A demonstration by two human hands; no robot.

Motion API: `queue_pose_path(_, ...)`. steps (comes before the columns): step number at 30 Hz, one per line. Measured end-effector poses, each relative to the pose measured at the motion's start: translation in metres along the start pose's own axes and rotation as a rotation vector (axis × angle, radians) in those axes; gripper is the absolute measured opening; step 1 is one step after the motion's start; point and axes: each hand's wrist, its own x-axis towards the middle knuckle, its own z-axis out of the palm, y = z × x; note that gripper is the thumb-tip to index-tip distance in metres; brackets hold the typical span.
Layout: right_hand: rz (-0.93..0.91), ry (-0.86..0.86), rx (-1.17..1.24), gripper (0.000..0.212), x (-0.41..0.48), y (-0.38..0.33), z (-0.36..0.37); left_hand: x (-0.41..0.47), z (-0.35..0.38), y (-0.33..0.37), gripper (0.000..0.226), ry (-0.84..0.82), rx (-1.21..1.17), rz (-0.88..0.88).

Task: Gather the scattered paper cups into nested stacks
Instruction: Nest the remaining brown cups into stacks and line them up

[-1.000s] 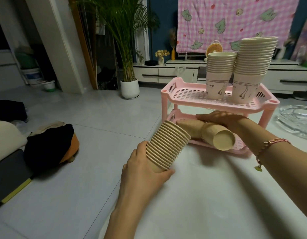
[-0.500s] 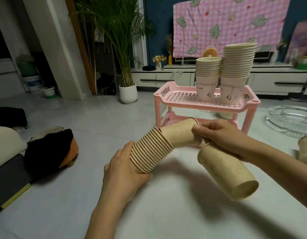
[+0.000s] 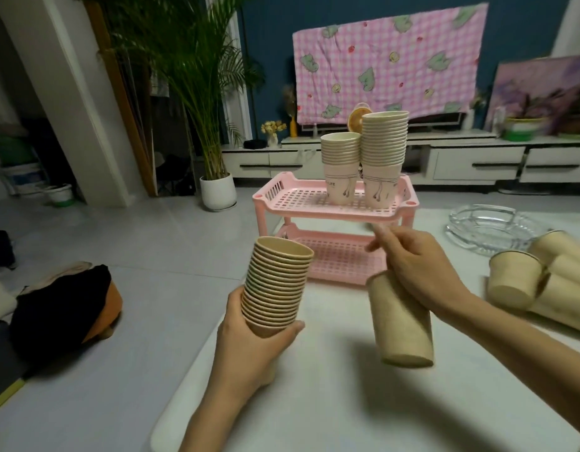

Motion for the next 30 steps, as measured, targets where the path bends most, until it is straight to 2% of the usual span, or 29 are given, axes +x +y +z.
queue_pose_path(2,-0.216,0.202,-0.333,0.038,-0.006,0.021,-0.005,-0.006,0.007,0.003,0.071,-0.024,-0.058,-0.017)
queue_pose_path(4,-0.469,0.259,-0.693,0.044,-0.017,0.045,-0.011,-0.013,0.013,0.006,0.071,-0.022,-0.077,0.007)
queue_pose_path(6,-0.635,0.218,-0.825,0.048,-0.025,0.062,-0.014,-0.017,0.015,0.009,0.072,0.002,-0.129,0.006)
queue_pose_path(9,-0.751,0.171,-0.903,0.046,-0.03,0.073,-0.01,-0.022,0.018,0.01,0.073,0.033,-0.206,-0.023)
queue_pose_path(11,-0.749,0.155,-0.896,0.042,-0.033,0.072,-0.009,-0.025,0.021,0.009,0.072,0.02,-0.23,-0.04)
queue_pose_path(15,-0.616,0.166,-0.837,0.032,-0.035,0.063,-0.016,-0.031,0.027,0.006,0.075,0.011,-0.224,-0.021)
queue_pose_path(20,-0.496,0.119,-0.807,0.032,-0.037,0.065,-0.023,-0.032,0.028,0.003,0.075,0.055,-0.229,0.009)
queue_pose_path(25,-0.477,0.143,-0.731,0.037,-0.041,0.068,-0.033,-0.031,0.032,0.003,0.078,0.09,-0.264,0.019)
queue_pose_path(30,-0.465,0.136,-0.725,0.035,-0.046,0.069,-0.037,-0.03,0.034,0.008,0.094,0.083,-0.305,0.011)
